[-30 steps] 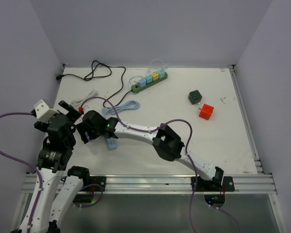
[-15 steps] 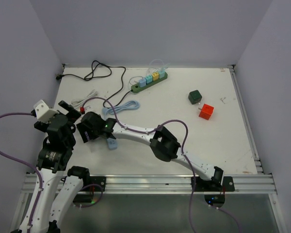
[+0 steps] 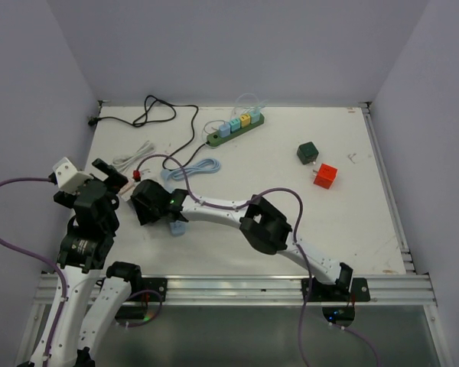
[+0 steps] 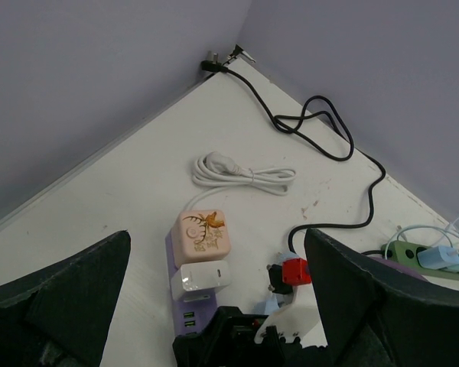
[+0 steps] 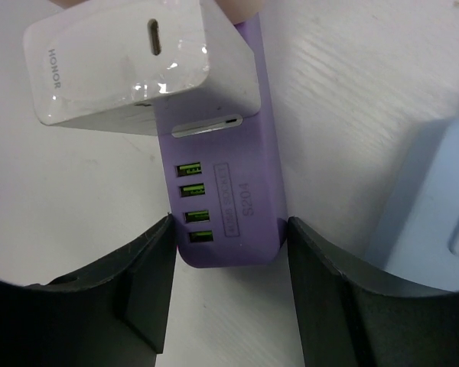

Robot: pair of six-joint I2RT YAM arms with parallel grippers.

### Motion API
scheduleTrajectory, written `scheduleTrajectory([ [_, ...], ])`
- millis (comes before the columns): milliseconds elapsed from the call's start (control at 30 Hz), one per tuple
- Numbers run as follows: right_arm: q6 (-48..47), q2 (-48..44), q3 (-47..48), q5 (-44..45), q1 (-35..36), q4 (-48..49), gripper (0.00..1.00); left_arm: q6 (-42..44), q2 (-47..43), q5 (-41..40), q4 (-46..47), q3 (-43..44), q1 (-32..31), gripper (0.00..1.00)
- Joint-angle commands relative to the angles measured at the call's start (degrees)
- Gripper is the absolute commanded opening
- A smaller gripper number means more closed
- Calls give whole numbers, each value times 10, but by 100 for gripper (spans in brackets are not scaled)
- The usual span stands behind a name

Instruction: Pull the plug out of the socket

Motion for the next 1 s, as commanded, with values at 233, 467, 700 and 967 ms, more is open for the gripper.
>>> scheduleTrajectory([
  [233, -84, -205, -183, -33, -12, 42, 26, 2, -7, 2, 11, 9, -1, 100],
  [467, -119, -309, -254, -78, -21, 32, 21, 3, -8, 1, 10, 7, -1, 100],
  [700, -144, -445, -454, -85, -20, 81, 20, 2, -5, 16, 17, 3, -1, 100],
  [967, -214, -549, -675, -46, -20, 165, 20, 9, 25, 126, 36, 0, -1, 100],
])
